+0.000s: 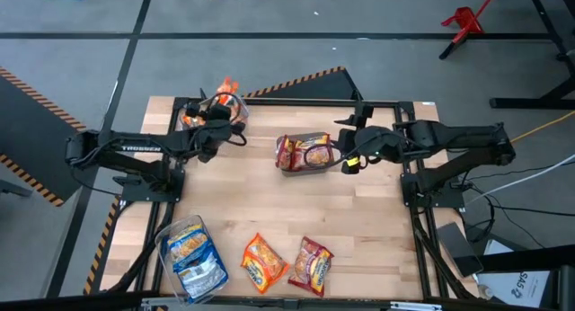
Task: Sort Maruchan noodles
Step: Put the orange noodle pack into the top transparent bin
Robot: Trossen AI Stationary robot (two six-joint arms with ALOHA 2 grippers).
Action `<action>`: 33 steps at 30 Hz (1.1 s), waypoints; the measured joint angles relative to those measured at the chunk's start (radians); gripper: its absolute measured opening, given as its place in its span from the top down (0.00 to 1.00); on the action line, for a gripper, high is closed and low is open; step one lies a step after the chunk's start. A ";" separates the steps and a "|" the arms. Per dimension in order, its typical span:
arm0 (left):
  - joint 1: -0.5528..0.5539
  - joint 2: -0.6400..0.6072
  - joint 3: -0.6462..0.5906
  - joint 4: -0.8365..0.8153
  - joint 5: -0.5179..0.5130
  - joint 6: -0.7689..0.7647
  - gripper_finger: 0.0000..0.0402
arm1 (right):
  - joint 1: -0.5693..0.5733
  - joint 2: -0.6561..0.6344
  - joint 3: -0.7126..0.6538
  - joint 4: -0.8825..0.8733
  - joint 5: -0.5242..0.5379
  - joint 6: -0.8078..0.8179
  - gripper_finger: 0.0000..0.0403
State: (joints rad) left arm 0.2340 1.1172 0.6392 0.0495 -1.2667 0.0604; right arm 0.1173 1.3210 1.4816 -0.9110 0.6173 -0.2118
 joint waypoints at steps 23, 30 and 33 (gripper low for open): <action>0.270 0.003 0.000 -0.470 0.296 -0.159 0.93 | 0.000 0.006 -0.178 0.114 -0.017 0.037 0.42; 0.316 0.003 0.000 -0.480 0.370 -0.160 0.92 | 0.000 0.006 -0.188 0.145 -0.046 0.051 0.42; 0.328 0.003 0.000 -0.482 0.382 -0.186 0.89 | 0.000 0.006 -0.188 0.153 -0.060 0.051 0.42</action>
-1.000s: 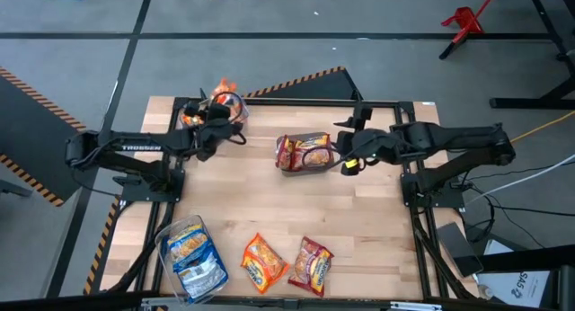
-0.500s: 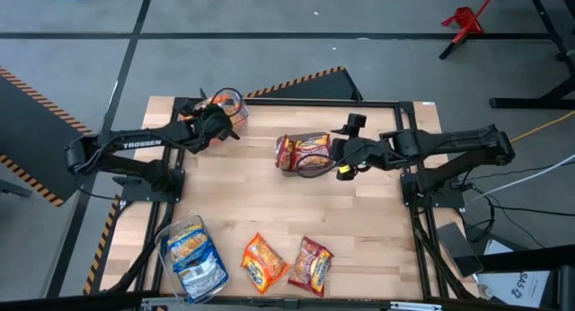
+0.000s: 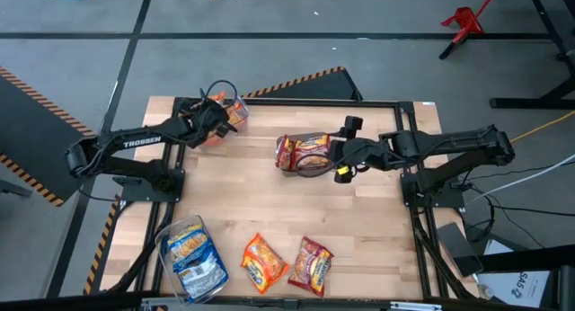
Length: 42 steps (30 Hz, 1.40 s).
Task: Sort Maruchan noodles
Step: Put the orange noodle pack into the top transparent bin
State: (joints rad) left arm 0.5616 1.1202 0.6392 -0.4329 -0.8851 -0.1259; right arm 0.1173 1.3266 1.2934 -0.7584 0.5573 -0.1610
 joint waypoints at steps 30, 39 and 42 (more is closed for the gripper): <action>-0.038 0.084 0.002 0.137 0.663 -0.213 0.70 | 0.000 0.000 0.000 0.000 -0.080 0.018 0.42; -0.004 0.085 0.001 0.124 0.628 -0.297 0.74 | 0.000 0.000 0.000 -0.001 -0.083 0.018 0.42; -0.003 0.085 0.000 0.156 0.685 -0.335 0.74 | 0.000 0.000 0.000 0.002 -0.120 0.023 0.42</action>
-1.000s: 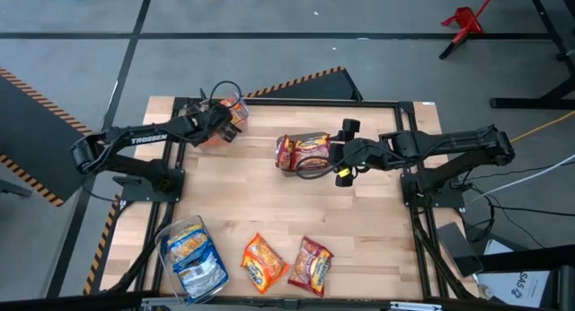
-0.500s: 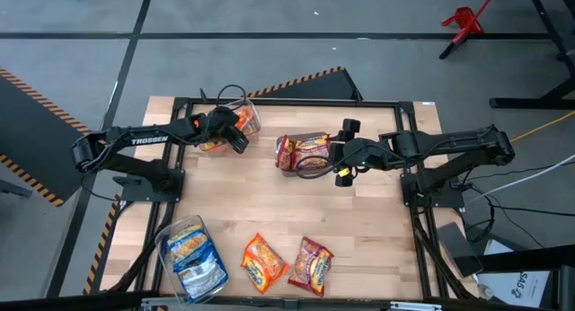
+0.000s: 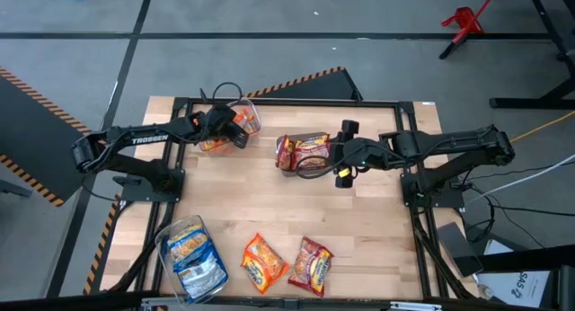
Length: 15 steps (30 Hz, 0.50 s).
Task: Sort Maruchan noodles
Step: Put the orange noodle pack into the top transparent bin
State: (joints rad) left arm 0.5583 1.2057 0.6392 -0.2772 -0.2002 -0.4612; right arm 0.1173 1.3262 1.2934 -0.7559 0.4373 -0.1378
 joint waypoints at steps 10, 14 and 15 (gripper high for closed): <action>0.000 -0.080 0.000 0.044 -0.023 0.045 0.73 | 0.000 0.000 0.000 0.006 -0.158 -0.001 0.42; 0.000 -0.165 0.000 0.031 -0.021 0.086 0.69 | 0.000 0.009 0.000 0.005 -0.228 -0.001 0.42; 0.000 -0.187 0.000 0.013 -0.020 0.098 0.68 | 0.000 0.011 0.000 0.004 -0.236 0.000 0.42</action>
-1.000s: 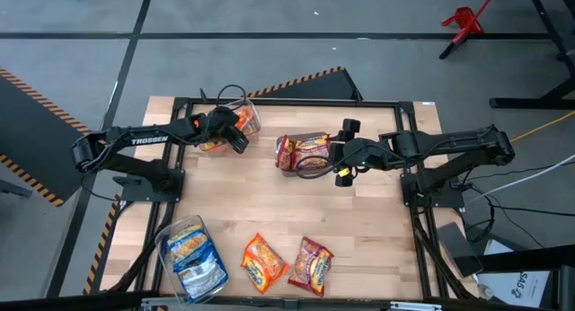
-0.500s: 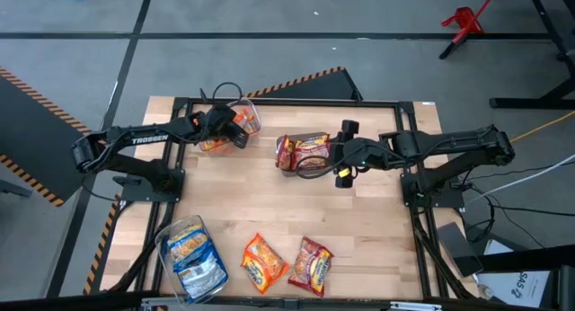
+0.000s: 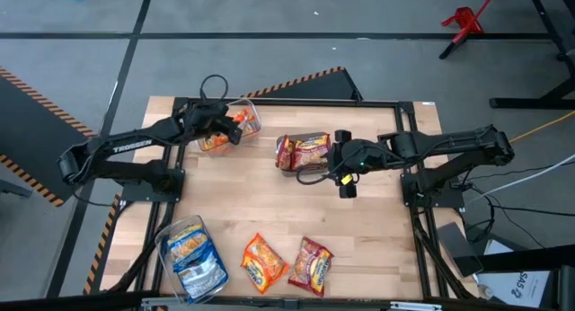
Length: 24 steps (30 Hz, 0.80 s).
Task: Sort Maruchan noodles
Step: Put the orange noodle pack into the top transparent bin
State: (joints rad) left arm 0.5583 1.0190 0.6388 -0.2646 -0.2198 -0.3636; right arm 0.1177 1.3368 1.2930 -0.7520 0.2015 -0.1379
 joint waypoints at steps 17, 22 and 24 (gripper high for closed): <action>-0.125 -0.324 0.001 0.153 0.377 -0.184 0.60 | 0.037 0.128 -0.259 0.852 -0.361 0.148 0.42; -0.241 -0.340 0.002 0.219 0.310 -0.212 0.60 | 0.131 0.320 -0.333 1.227 -0.369 0.083 0.42; -0.278 -0.338 0.001 0.222 0.254 -0.211 0.60 | 0.162 0.411 -0.319 1.300 -0.371 0.009 0.42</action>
State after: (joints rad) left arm 0.2803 0.6807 0.6399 -0.0424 0.0345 -0.5747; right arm 0.2794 1.7475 0.9743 0.5483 -0.1693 -0.1291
